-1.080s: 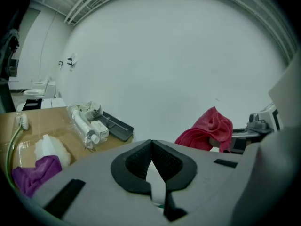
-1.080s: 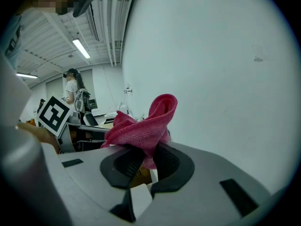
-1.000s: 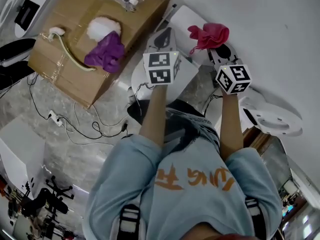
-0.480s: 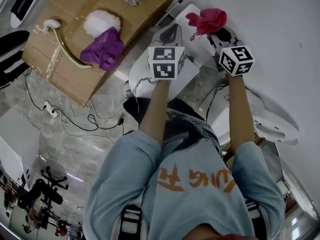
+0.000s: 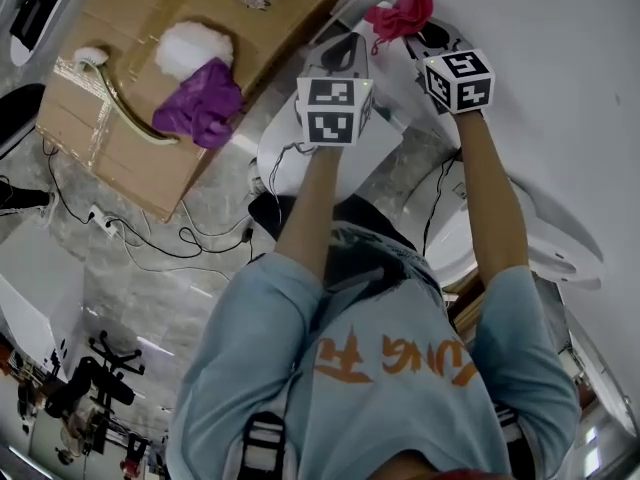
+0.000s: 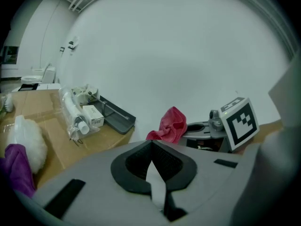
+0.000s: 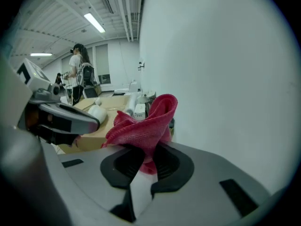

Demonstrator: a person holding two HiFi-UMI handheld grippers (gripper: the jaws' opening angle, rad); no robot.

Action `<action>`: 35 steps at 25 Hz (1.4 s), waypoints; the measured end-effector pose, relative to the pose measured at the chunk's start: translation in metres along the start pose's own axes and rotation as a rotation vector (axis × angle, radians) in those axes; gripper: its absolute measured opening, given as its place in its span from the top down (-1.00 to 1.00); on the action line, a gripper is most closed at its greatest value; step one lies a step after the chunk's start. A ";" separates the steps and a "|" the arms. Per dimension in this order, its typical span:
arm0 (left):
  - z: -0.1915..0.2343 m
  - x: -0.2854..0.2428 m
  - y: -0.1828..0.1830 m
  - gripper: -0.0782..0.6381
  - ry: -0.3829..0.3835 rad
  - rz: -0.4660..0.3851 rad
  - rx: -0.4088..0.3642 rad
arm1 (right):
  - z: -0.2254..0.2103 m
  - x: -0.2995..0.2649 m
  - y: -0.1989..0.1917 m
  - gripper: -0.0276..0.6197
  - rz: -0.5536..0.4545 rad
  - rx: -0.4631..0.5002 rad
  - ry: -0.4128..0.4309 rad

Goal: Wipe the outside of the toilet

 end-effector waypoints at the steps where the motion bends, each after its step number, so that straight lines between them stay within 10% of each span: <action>1: 0.002 -0.002 -0.001 0.72 0.001 0.001 0.003 | -0.001 -0.007 -0.001 0.70 0.018 0.029 -0.011; 23: -0.009 -0.001 -0.009 0.72 -0.006 0.018 -0.003 | -0.010 -0.022 -0.010 0.73 0.149 0.208 -0.101; 35: -0.036 -0.010 -0.012 0.72 -0.106 0.068 -0.067 | -0.035 0.009 -0.033 0.72 0.099 0.074 -0.157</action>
Point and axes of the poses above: the fingertips, and each gripper's own axes: x backward along the fingers, z to its left, y out of its top, the point moved 5 cm from there along x, backward along the fingers, and after that the axes turned 13 degrees about -x, right-handed, at the moved point
